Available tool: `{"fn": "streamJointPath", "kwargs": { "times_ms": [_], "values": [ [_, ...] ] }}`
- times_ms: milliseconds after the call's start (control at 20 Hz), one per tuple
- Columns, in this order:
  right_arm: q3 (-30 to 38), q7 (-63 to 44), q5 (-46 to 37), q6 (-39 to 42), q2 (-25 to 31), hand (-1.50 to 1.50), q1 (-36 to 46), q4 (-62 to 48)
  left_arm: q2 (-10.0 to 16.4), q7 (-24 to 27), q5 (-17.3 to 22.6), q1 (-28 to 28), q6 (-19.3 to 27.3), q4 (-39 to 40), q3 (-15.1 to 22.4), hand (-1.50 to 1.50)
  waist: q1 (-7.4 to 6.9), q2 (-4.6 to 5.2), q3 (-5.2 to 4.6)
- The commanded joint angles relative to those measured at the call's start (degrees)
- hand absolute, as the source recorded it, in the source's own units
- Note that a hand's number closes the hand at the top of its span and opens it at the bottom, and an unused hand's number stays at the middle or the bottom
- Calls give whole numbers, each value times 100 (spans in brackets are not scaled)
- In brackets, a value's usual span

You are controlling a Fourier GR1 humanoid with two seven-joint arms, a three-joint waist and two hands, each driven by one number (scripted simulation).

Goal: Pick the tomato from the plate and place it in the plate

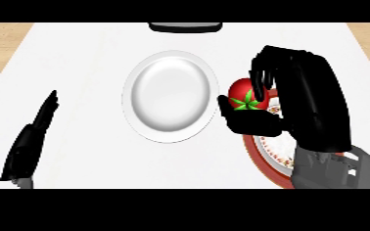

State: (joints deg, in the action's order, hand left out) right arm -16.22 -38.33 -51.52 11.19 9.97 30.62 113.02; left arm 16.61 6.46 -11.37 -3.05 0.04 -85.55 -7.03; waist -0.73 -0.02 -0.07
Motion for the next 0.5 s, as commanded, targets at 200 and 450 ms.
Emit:
{"fn": "streamJointPath", "kwargs": {
  "times_ms": [200, 450],
  "values": [
    [-419, -615, -16, -565, -976, 150, 1263, -1697, -205, 53, -145, 17, 70, 110, 72, 0, 2, 9, 3],
    [-695, -648, 455, -1300, -991, 150, 1922, -3409, -148, -64, -210, 25, 23, -42, 96, 0, -110, 36, 3]
  ]
}}
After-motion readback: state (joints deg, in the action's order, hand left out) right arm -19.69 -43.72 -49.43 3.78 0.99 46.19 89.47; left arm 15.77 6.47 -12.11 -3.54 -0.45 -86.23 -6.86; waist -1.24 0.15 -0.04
